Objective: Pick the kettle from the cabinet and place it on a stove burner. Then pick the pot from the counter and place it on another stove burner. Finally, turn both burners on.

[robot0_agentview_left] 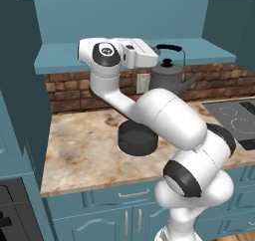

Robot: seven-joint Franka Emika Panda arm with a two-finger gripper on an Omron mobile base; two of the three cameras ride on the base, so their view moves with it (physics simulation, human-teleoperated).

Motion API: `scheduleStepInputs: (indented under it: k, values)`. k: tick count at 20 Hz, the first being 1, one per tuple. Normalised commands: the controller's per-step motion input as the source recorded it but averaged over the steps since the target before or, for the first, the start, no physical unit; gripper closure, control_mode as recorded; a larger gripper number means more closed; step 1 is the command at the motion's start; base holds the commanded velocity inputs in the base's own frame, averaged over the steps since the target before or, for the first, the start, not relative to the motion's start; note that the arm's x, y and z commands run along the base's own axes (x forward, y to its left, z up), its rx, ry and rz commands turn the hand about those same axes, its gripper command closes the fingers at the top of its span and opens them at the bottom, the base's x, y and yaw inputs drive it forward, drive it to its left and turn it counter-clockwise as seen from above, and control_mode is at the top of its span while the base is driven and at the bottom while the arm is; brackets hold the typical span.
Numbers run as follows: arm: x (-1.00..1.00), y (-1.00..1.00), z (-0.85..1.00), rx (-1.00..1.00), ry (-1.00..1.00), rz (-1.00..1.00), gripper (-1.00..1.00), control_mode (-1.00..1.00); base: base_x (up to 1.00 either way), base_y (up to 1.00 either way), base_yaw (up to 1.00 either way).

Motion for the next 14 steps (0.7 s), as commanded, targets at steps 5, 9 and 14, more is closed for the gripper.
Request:
scheduleStepInputs:
  k: [5,9,14]
  values:
    - [-0.19,-0.18,-0.15,0.01,0.0,-0.01,1.0,-1.0,0.0,0.0,0.0]
    - [-0.03,-0.14,-0.19,0.0,0.0,0.0,1.0,-1.0,0.0,0.0,0.0]
    - [-0.08,-0.09,-0.15,0.0,-0.05,0.02,1.0,-1.0,0.0,0.0,0.0]
